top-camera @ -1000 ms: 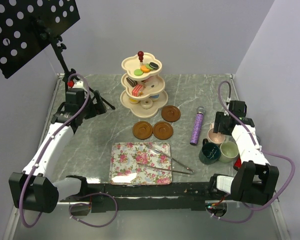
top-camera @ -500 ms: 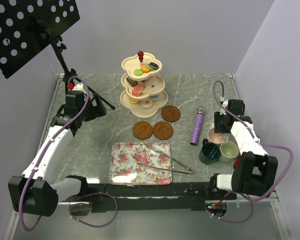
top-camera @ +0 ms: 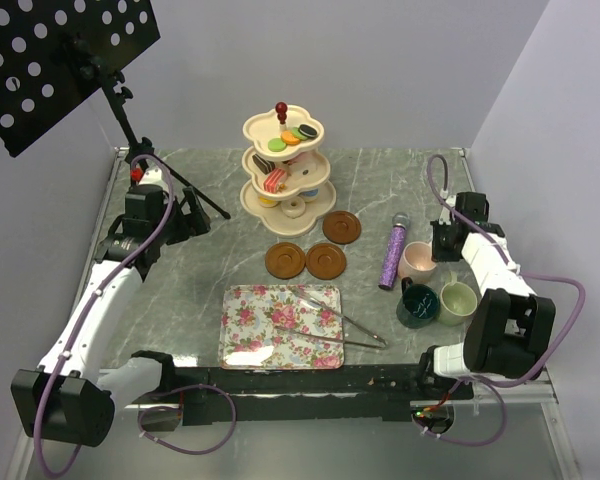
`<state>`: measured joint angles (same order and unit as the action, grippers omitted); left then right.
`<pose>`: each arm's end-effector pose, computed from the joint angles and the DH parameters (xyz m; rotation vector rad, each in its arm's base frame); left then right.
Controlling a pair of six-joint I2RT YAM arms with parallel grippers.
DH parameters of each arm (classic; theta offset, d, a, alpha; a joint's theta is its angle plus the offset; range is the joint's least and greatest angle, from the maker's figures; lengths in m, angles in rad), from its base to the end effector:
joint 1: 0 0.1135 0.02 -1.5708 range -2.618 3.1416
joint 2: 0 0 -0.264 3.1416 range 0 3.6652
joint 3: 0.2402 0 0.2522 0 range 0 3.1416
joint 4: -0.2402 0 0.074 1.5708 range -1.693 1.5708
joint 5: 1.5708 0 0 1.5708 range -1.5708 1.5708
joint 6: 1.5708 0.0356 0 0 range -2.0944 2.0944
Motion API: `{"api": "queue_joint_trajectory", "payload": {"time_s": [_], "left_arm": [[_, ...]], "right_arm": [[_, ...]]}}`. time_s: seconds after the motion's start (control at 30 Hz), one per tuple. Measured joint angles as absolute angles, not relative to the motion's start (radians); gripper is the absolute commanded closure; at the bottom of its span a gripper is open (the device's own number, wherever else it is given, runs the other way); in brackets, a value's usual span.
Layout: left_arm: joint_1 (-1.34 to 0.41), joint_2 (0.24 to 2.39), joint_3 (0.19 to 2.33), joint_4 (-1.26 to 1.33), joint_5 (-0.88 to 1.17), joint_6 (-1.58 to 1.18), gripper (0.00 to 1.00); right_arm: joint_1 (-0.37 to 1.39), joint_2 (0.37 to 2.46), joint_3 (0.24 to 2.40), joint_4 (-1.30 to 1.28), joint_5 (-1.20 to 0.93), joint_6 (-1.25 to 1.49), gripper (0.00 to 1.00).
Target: Serve the afternoon tea
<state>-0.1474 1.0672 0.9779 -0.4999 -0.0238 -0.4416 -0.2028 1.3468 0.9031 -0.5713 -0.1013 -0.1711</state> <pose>0.2306 -0.0334 0.3217 -0.3327 2.1510 -0.3128 0.2614 -0.0501 0.2270 0.0036 2.5776 -0.0083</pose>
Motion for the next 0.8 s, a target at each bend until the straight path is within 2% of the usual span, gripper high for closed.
{"api": "queue_joint_trajectory", "payload": {"time_s": [0.33, 0.53, 0.8], "left_arm": [[-0.147, 1.06, 0.968, -0.508, -0.024, -0.442, 0.0], [-0.147, 1.059, 0.968, -0.528, -0.023, -0.461, 0.0], [-0.147, 1.004, 0.972, -0.537, -0.017, -0.513, 0.0]], "right_arm": [[-0.201, 1.376, 0.968, -0.657, -0.082, -0.142, 1.0], [-0.2, 1.367, 1.113, -0.801, -0.045, -0.104, 1.0], [-0.1, 1.343, 1.279, -0.79, -0.126, -0.015, 1.0]]}}
